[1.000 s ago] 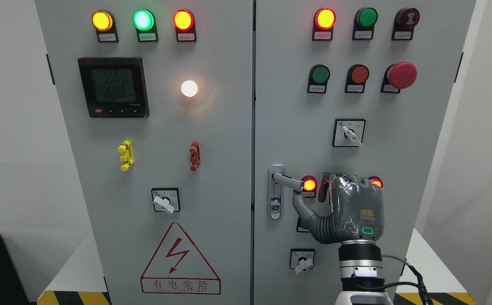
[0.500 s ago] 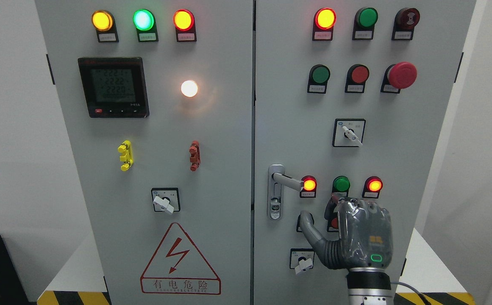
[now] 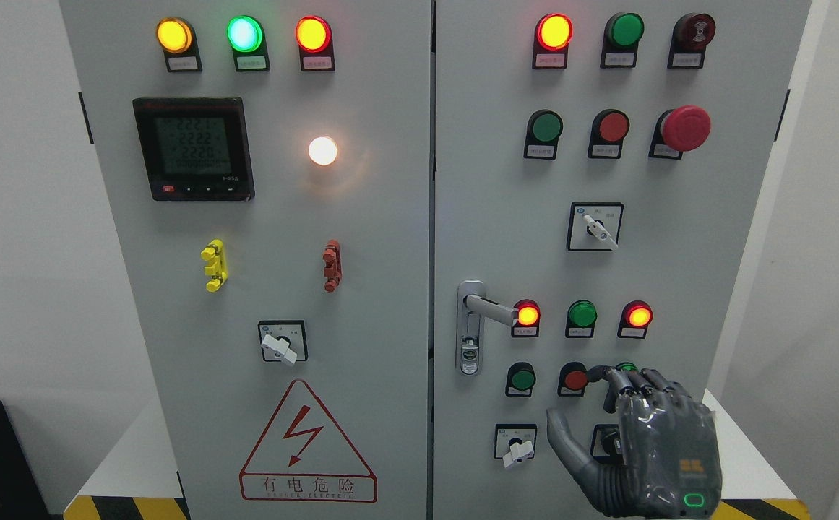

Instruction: Release door handle

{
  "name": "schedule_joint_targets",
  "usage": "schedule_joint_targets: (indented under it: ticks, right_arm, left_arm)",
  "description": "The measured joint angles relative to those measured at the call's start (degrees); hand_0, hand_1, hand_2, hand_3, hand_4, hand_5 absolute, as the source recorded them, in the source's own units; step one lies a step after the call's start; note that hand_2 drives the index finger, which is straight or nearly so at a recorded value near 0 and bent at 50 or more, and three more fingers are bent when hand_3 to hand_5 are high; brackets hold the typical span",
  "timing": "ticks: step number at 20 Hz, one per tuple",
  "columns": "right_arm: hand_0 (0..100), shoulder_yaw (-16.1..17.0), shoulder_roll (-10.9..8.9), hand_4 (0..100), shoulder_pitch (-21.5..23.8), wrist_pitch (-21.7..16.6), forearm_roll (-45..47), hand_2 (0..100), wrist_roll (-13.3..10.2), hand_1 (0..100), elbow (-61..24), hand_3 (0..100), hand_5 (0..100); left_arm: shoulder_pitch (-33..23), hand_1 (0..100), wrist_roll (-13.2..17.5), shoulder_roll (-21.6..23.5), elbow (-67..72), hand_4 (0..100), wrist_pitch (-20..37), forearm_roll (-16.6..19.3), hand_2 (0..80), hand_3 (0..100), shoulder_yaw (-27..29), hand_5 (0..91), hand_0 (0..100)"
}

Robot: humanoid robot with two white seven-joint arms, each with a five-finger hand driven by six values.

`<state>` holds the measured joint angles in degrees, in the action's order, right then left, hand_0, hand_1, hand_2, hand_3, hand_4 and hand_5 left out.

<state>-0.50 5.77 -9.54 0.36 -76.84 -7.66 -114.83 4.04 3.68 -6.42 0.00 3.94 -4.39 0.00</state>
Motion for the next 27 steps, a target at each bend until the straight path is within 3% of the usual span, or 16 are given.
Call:
schedule_joint_targets:
  ticks: [13, 27]
  right_arm:
    - [29, 3.05, -0.26, 0, -1.56, -1.21, 0.18, 0, -1.94, 20, -3.38, 0, 0]
    - [29, 1.81, 0.04, 0, -1.65, -1.29, 0.2, 0, -2.07, 21, -4.48, 0, 0]
  left_arm:
    - [0.0, 0, -0.3, 0.0, 0.0, 1, 0.01, 0.0, 2.4, 8, 0.0, 0.0, 0]
    - [0.0, 0, -0.31, 0.0, 0.0, 1, 0.19, 0.0, 2.2, 9, 0.0, 0.0, 0]
